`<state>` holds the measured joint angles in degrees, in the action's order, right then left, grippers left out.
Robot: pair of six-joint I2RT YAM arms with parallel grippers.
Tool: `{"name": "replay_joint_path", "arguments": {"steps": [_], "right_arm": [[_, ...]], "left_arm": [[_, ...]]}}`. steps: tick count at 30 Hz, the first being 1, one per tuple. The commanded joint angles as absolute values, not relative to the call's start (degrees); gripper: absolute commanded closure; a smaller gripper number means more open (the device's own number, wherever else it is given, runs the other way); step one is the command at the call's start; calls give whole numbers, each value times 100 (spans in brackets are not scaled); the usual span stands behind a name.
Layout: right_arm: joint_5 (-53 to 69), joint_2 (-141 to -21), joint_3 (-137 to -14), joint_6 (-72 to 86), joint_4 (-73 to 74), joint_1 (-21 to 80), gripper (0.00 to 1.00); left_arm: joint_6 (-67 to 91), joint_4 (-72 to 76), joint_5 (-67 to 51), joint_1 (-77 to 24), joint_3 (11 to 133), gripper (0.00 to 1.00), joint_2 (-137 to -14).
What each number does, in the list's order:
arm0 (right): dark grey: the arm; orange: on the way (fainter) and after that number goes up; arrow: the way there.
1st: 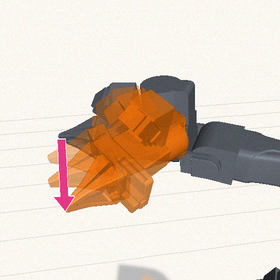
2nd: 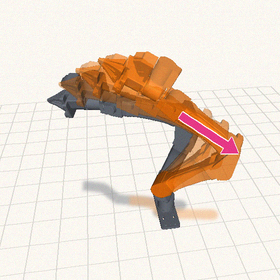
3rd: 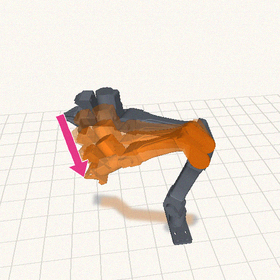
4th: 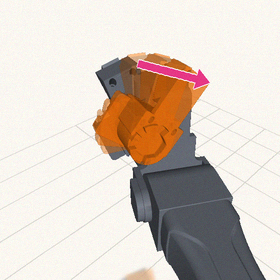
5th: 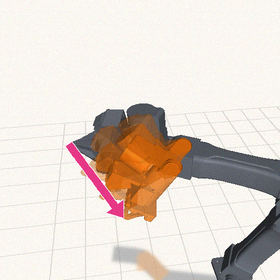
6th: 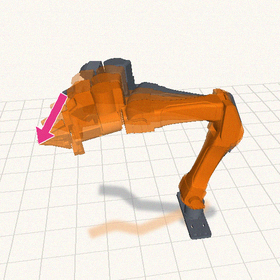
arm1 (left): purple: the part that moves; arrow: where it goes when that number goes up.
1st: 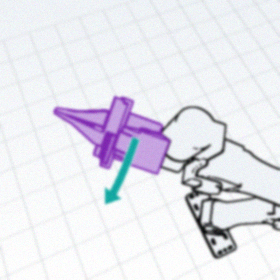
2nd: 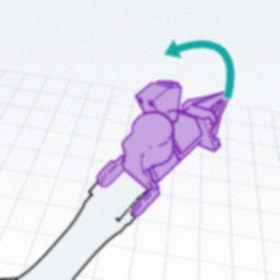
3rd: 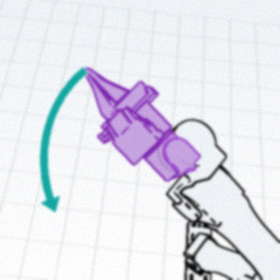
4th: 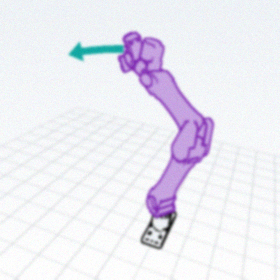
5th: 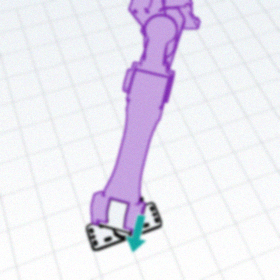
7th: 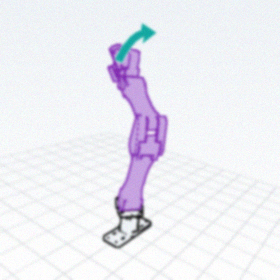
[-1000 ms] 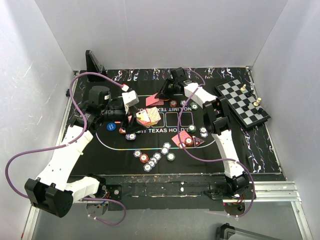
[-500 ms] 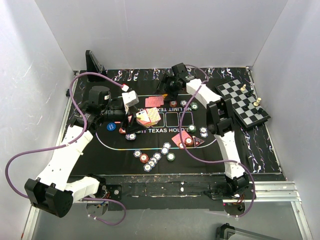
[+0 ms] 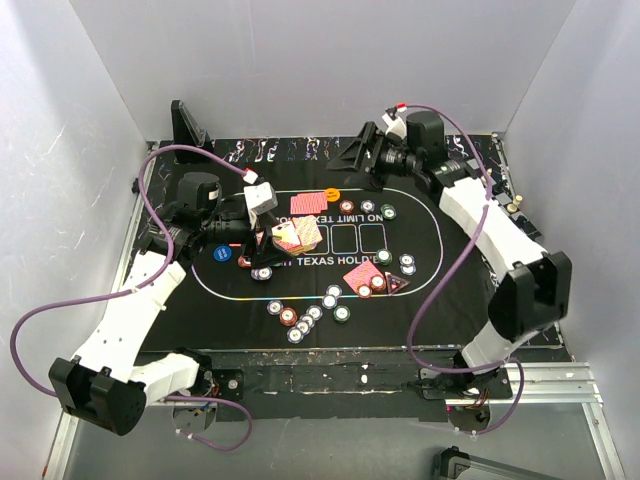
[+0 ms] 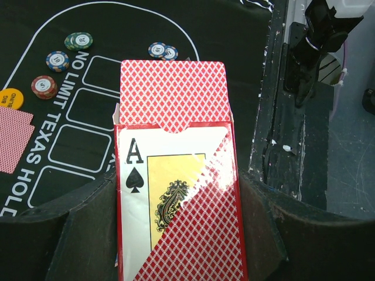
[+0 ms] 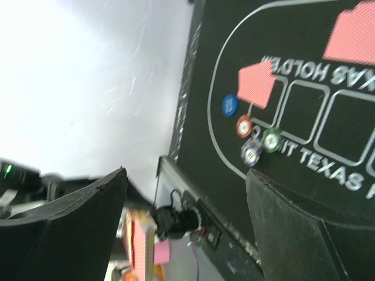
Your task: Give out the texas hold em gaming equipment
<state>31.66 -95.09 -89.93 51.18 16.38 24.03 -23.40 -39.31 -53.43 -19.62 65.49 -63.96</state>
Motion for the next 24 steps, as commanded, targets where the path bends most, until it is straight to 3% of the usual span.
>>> {"name": "replay_joint_path", "arguments": {"steps": [1, 20, 24], "right_arm": [[4165, -8975, -7991, 5528, 450, 2513, 11], [4430, -8780, -7410, 5344, 246, 3647, 9], [4482, -8780, -7278, 5423, 211, 3647, 25]], "left_arm": [[-2513, -3762, -5581, -1934, 6574, 100, -6381], [-2531, -3498, -5484, -1942, 6715, 100, -6662], [-2496, -3445, -5528, -1934, 6776, 100, -6706]]}}
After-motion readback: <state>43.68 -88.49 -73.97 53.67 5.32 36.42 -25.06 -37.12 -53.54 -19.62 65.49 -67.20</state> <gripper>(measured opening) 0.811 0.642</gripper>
